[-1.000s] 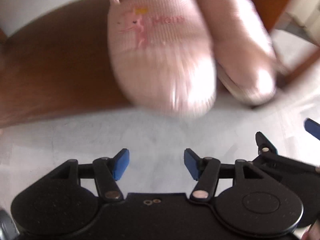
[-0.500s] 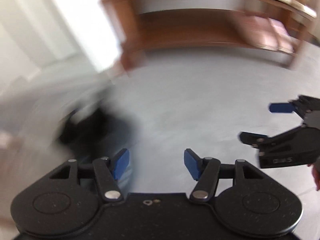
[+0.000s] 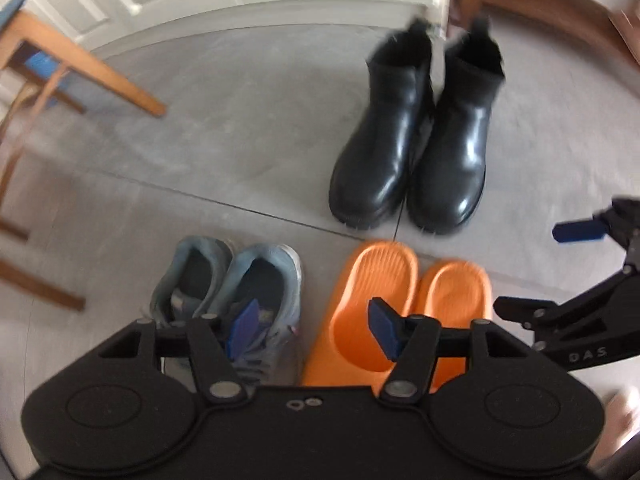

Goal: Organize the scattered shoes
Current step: 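Move the right gripper back over the orange slides on the floor, then close the right gripper on the inner edges of both orange slides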

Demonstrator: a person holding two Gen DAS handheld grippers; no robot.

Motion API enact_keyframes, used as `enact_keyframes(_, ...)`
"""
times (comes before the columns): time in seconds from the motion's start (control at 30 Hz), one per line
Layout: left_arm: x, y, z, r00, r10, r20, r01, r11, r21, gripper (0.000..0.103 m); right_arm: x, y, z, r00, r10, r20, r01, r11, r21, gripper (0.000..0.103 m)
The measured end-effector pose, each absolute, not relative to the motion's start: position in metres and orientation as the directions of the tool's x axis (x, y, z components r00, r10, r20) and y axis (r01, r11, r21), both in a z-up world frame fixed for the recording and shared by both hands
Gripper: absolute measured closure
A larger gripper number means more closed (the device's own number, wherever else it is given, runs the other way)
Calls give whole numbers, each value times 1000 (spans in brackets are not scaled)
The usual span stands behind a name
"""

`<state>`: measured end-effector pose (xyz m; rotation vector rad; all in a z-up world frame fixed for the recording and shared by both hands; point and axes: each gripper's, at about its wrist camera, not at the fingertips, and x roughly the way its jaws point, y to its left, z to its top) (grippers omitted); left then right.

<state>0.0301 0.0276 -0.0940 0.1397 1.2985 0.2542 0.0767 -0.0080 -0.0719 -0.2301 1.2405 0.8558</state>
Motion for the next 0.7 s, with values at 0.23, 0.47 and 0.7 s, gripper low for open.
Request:
enact_keyframes(0.23, -4, 80, -118, 305, 223, -926, -67, 975, 213, 42, 61, 24, -104, -43, 333, -942, -557, 775, 299, 7)
enact_keyframes(0.47, -21, 91, -146, 317, 163, -934, 9, 985, 175, 42, 89, 59, -155, -125, 192, -973, -180, 960, 213, 7)
enact_keyframes(0.7, -20, 100, -165, 313, 97, -945, -9, 995, 99, 42, 80, 84, -198, -217, 58, -975, -81, 994, 77, 7)
